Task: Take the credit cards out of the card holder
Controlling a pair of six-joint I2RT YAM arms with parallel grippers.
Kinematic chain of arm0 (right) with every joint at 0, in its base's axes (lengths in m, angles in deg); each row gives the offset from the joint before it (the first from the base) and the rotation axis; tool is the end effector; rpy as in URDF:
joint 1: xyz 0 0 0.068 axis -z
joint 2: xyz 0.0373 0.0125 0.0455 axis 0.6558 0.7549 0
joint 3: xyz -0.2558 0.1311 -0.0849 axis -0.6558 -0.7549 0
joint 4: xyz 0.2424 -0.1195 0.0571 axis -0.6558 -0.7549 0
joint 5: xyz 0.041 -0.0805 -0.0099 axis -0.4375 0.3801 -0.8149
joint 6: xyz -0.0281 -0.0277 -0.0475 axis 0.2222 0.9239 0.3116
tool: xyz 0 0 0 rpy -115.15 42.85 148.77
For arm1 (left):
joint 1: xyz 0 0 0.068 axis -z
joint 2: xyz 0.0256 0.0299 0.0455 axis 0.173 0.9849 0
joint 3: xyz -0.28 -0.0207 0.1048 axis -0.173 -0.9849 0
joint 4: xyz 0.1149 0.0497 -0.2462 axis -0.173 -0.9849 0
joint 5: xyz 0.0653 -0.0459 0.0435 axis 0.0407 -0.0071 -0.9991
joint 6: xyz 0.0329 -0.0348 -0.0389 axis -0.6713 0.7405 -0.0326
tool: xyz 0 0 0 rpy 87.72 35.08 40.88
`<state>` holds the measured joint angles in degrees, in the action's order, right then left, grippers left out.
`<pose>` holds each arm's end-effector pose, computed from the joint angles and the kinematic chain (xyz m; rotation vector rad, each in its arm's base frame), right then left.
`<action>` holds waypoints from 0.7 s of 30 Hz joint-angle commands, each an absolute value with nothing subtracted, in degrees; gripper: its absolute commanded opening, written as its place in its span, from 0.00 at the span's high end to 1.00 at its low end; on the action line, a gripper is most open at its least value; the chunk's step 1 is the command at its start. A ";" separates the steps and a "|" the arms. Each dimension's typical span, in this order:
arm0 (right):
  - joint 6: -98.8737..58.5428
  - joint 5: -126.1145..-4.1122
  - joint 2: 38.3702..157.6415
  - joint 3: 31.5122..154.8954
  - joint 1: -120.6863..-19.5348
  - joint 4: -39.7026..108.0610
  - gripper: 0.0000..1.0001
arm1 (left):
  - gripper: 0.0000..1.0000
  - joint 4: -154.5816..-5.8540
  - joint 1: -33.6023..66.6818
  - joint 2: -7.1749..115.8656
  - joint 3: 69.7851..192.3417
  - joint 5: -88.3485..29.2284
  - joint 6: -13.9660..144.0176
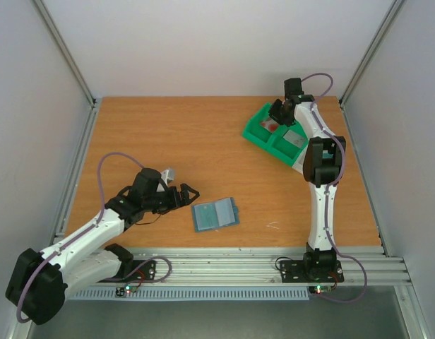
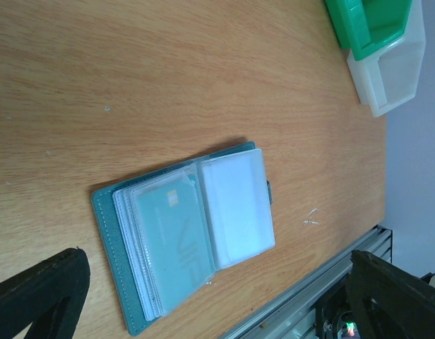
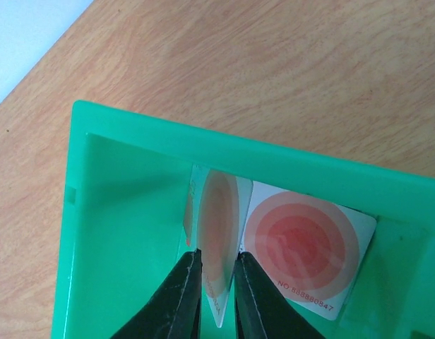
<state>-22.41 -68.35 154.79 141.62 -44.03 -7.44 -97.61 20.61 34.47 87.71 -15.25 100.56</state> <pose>0.5695 0.0391 0.2059 0.0598 2.5536 0.3239 0.1646 -0.1180 0.2121 -0.1402 2.5122 -1.0894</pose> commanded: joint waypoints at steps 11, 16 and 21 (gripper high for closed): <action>-22.32 -65.36 149.88 143.49 -44.03 -13.76 0.79 | 0.01 -99.17 20.64 34.03 88.19 -16.04 100.33; -21.99 -64.22 147.79 143.36 -45.58 -16.75 0.78 | 0.01 -99.28 20.63 34.07 87.56 -16.32 100.85; -21.50 -64.60 145.05 141.51 -47.61 -18.38 0.78 | 0.02 -99.84 20.64 35.64 87.93 -15.22 100.47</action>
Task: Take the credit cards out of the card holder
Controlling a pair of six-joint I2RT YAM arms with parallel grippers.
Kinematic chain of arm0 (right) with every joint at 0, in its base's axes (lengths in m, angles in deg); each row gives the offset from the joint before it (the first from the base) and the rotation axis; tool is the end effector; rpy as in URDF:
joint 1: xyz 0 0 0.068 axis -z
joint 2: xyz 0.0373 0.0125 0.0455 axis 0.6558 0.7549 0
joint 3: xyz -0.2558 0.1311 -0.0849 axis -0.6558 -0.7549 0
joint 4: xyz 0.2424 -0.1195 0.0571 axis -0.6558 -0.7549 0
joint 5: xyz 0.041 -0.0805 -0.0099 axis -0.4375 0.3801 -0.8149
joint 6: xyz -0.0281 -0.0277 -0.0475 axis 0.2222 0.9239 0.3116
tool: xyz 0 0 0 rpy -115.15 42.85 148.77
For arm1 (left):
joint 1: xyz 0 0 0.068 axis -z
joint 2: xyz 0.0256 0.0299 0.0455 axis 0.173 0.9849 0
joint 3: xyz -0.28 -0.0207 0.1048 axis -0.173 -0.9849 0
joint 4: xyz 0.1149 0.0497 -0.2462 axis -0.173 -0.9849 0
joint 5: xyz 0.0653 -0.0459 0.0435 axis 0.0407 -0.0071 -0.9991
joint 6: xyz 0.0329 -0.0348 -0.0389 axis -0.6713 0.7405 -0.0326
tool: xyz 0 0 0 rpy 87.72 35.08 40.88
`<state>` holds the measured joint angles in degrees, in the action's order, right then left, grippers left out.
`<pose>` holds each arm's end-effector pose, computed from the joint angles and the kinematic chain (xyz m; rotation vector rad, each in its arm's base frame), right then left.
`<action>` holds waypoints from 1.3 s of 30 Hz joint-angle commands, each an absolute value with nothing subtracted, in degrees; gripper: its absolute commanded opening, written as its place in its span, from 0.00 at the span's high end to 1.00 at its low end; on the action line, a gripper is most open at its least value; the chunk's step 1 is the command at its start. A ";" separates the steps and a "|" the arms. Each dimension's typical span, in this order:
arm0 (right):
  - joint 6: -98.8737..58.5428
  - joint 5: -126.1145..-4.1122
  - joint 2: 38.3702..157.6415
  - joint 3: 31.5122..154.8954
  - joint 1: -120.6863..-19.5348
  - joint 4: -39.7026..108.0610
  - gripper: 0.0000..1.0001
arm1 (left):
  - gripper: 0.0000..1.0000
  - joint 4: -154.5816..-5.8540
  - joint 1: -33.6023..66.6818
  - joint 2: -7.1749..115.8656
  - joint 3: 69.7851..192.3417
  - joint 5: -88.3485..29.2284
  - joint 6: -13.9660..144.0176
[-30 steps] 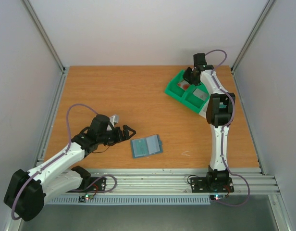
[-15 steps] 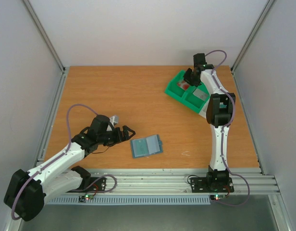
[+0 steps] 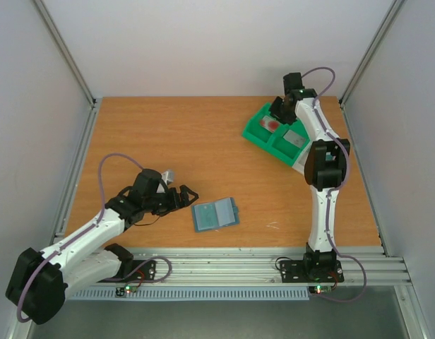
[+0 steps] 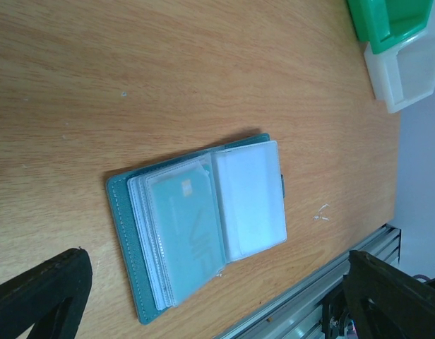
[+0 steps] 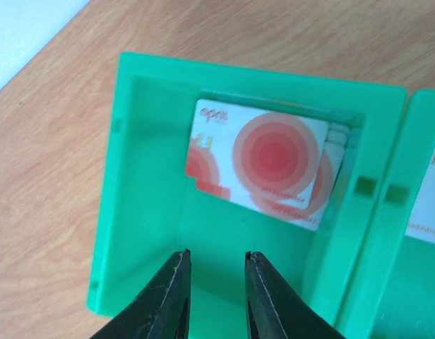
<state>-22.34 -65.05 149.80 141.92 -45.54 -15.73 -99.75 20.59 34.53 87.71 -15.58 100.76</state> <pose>0.5448 0.0496 0.2449 0.0531 2.6085 0.2567 0.1623 -0.1163 0.2087 -0.1620 2.5504 -1.0655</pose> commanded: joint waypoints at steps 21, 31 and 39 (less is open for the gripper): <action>-17.64 -76.97 108.73 95.18 -63.17 -4.83 0.75 | 0.04 -100.64 20.68 35.51 89.43 -11.57 96.50; -17.07 -80.30 100.91 83.05 -70.43 -1.82 0.75 | 0.05 -91.02 20.71 35.79 84.04 -9.90 104.30; -21.55 -83.91 103.58 76.66 -76.60 4.28 0.75 | 0.05 -86.91 20.71 40.18 83.52 -8.39 105.59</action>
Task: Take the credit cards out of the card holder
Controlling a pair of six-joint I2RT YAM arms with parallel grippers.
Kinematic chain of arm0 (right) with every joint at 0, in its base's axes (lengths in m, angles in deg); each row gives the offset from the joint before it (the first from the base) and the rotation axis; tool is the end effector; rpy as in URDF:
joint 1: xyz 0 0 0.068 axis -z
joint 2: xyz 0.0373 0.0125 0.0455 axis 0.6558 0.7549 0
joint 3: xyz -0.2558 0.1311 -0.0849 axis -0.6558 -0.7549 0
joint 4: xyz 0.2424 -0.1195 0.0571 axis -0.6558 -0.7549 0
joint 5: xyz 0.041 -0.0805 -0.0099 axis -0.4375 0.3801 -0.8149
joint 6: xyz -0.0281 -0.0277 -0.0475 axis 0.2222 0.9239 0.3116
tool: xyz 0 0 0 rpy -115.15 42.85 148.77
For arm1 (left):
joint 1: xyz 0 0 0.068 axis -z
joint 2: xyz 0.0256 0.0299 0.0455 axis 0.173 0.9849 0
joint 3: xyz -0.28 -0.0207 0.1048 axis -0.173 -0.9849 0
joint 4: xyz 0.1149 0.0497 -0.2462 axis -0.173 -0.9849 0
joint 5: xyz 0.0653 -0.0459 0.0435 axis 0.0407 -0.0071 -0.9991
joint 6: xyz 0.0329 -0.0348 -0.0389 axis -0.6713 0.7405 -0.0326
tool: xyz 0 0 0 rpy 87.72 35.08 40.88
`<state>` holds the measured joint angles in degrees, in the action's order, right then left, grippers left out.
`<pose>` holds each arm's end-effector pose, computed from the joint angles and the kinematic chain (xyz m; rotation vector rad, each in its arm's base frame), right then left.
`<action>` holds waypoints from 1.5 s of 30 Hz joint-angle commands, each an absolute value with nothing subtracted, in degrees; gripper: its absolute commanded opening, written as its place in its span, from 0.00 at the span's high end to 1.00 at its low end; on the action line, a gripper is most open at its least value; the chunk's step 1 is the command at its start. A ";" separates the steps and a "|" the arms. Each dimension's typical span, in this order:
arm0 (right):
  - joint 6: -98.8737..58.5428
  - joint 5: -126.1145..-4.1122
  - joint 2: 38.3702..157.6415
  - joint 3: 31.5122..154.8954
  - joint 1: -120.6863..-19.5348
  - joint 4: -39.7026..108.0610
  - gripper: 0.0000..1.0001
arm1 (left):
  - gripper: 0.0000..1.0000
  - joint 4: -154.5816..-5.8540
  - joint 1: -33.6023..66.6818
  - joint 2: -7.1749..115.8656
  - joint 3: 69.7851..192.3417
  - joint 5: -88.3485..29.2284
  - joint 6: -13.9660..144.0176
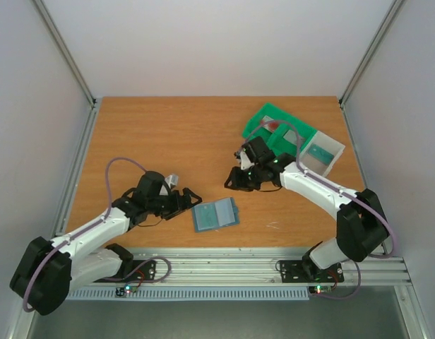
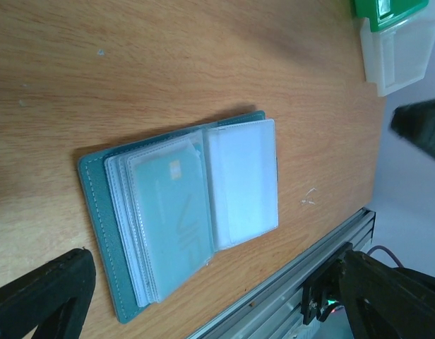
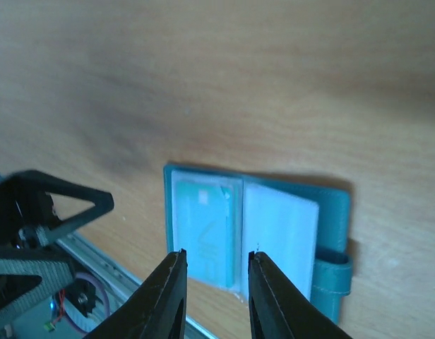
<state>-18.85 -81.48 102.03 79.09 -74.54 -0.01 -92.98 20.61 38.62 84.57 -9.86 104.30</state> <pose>0.2555 0.1922 0.2556 -0.7981 2.5352 0.7828 0.1648 -0.1228 0.1883 -0.1909 2.5967 -1.1943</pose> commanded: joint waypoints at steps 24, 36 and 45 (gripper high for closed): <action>-23.93 -83.71 118.09 74.10 -87.85 10.93 0.78 | 0.07 -93.91 20.71 31.14 84.33 -13.18 103.88; -35.91 -77.89 119.80 72.48 -90.46 22.15 0.96 | 0.16 -98.53 20.71 28.59 84.79 -14.72 102.65; -33.60 -79.76 119.02 70.11 -90.15 23.72 0.95 | 0.40 -89.52 20.71 33.17 79.74 -12.50 107.46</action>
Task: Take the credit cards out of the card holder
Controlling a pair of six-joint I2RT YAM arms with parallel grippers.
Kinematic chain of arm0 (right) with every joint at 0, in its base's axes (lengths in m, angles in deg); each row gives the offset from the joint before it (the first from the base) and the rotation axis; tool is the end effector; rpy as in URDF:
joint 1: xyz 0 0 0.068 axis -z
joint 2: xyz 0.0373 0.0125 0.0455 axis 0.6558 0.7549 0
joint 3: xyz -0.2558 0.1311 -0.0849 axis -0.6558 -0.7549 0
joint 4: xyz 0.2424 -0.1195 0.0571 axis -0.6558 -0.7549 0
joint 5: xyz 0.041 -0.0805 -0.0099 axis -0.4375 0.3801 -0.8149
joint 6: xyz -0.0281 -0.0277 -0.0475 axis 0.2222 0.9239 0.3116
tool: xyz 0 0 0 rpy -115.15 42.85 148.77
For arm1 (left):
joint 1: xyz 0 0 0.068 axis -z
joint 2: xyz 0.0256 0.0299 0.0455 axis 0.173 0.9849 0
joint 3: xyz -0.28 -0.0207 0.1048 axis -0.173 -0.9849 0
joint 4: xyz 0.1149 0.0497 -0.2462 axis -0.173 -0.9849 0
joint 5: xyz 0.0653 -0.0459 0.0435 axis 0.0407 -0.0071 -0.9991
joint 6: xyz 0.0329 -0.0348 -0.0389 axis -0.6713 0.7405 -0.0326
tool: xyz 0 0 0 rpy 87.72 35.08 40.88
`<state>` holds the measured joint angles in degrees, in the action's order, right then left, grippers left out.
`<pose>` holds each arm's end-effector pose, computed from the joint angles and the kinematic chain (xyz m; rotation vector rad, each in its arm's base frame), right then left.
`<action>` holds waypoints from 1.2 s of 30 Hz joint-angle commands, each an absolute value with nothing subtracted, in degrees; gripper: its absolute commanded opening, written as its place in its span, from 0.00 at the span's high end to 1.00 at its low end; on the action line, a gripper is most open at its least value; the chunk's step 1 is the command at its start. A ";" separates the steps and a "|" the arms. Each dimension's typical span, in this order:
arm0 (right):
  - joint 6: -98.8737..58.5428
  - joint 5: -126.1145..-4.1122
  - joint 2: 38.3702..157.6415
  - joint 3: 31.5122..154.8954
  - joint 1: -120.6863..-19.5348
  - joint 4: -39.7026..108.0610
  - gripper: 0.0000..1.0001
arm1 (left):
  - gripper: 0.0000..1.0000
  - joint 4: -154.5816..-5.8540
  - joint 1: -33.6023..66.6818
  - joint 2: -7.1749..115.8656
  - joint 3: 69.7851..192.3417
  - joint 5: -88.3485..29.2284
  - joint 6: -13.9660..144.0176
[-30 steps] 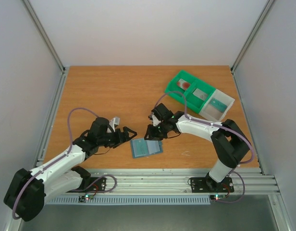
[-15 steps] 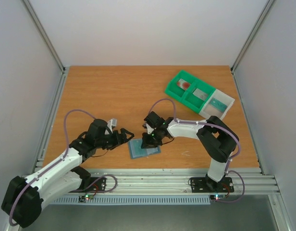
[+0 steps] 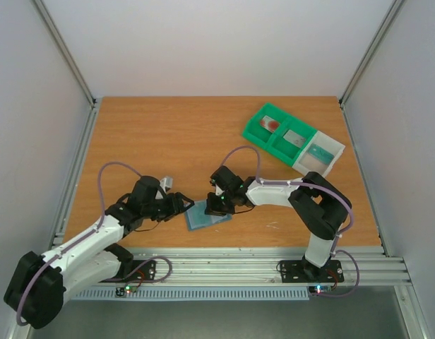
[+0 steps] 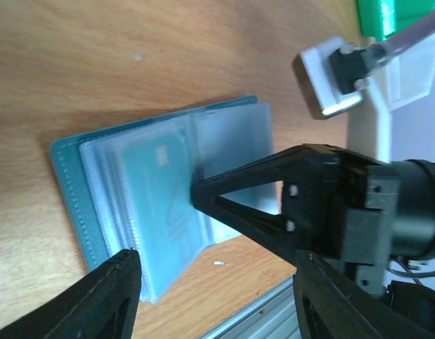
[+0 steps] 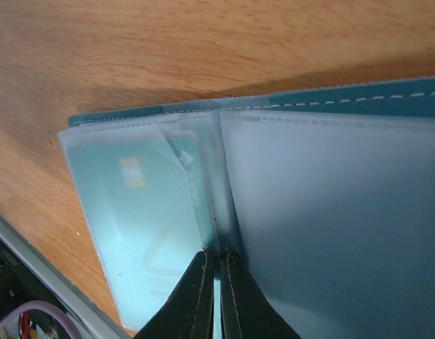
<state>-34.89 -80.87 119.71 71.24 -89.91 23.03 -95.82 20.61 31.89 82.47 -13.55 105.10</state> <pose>0.2209 0.2816 0.1382 -0.8154 2.7051 0.9002 0.1506 -0.1113 0.1915 -0.2313 2.5500 -1.1441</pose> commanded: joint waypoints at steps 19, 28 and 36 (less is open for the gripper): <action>-37.77 -82.78 123.39 64.66 -88.97 32.62 0.99 | 0.45 -77.96 20.61 42.22 77.09 -13.39 108.40; -40.20 -83.40 121.47 61.95 -87.74 34.60 0.99 | 0.41 -81.12 20.54 41.61 77.86 -15.19 107.96; -41.69 -83.61 121.87 60.67 -87.70 37.91 0.99 | 0.37 -83.39 20.54 40.55 78.45 -14.77 108.31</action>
<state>-40.36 -86.88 120.56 62.98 -88.05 41.67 -83.93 20.59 41.59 77.51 -14.84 108.51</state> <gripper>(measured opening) 0.014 0.622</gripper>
